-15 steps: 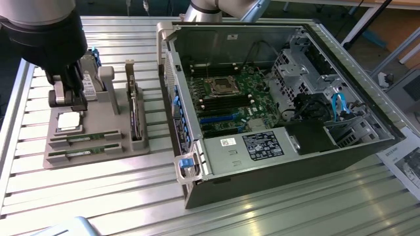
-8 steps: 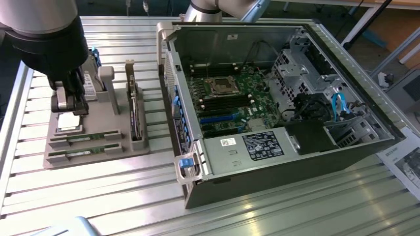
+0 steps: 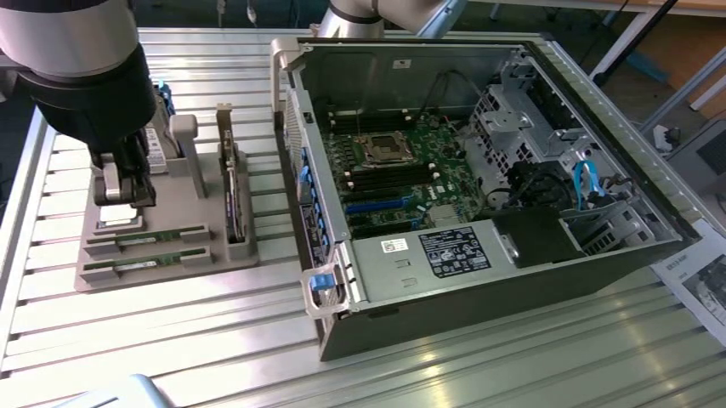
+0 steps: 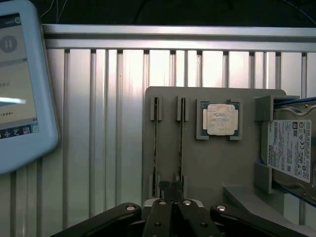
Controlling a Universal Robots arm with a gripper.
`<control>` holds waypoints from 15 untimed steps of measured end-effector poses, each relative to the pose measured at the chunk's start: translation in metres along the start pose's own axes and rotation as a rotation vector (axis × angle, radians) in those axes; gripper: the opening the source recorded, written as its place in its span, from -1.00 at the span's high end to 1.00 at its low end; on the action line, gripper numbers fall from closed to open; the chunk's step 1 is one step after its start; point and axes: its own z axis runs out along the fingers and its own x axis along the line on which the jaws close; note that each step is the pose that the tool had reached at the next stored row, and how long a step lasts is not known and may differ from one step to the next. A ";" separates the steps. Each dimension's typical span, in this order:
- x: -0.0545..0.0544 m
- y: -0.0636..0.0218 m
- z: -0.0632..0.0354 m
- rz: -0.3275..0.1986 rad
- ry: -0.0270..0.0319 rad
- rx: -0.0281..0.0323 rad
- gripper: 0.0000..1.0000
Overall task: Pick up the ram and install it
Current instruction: 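Pick up the ram and move it above insertion slot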
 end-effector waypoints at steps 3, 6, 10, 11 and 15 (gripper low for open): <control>0.000 -0.0001 0.0025 -0.001 0.0000 0.0001 0.80; 0.001 -0.0001 0.0045 -0.002 0.0002 0.0000 0.80; 0.002 -0.0001 0.0073 -0.003 0.0002 0.0000 0.80; 0.002 -0.0001 0.0084 -0.004 0.0002 0.0000 0.80; 0.003 -0.0002 0.0123 -0.006 0.0003 0.0000 0.80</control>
